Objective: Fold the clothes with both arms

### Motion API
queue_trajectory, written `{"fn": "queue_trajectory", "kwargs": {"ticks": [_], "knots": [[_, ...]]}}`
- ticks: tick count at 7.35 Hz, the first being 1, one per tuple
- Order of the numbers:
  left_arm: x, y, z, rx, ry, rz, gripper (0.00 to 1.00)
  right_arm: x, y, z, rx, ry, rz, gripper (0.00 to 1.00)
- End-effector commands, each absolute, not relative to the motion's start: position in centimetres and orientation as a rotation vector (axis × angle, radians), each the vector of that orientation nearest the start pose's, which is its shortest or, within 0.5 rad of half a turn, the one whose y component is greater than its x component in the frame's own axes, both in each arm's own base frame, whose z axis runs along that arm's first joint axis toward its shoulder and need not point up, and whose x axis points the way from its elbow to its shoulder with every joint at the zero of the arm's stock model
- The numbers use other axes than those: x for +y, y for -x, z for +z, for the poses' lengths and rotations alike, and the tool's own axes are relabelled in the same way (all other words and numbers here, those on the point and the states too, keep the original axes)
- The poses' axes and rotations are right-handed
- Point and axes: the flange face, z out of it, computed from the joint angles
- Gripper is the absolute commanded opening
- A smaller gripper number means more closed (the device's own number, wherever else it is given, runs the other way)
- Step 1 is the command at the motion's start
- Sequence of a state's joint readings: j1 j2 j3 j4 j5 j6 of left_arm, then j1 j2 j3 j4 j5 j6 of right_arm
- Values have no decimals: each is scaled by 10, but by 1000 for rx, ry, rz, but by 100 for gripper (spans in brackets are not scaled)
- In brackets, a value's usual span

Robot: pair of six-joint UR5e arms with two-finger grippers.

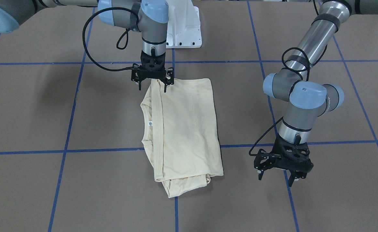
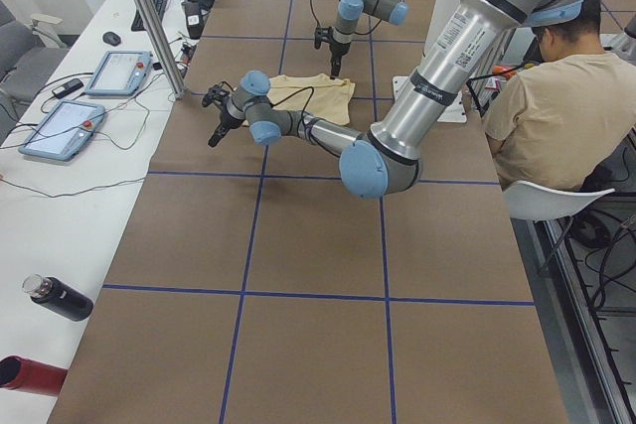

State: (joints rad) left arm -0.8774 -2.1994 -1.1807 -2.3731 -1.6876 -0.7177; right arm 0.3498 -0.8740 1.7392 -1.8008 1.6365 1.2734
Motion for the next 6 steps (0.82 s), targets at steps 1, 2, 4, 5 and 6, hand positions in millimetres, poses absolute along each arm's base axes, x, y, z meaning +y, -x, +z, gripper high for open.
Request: {"fn": "queue_trajectory", "kwargs": {"ticks": [1, 2, 4, 5, 6], "knots": [[-667, -396, 382, 751, -719, 39, 100, -347, 616, 208, -569, -64, -50, 100], [-666, -395, 381, 752, -720, 40, 100, -346, 625, 214, -541, -56, -69, 100], [-666, -395, 381, 752, -720, 38, 100, -344, 622, 227, -482, -46, -110, 100], [-666, -395, 381, 752, -720, 38, 100, -343, 618, 232, -451, -44, -137, 100], [-666, -396, 381, 753, -719, 40, 100, -343, 618, 234, -448, -44, -139, 100]]}}
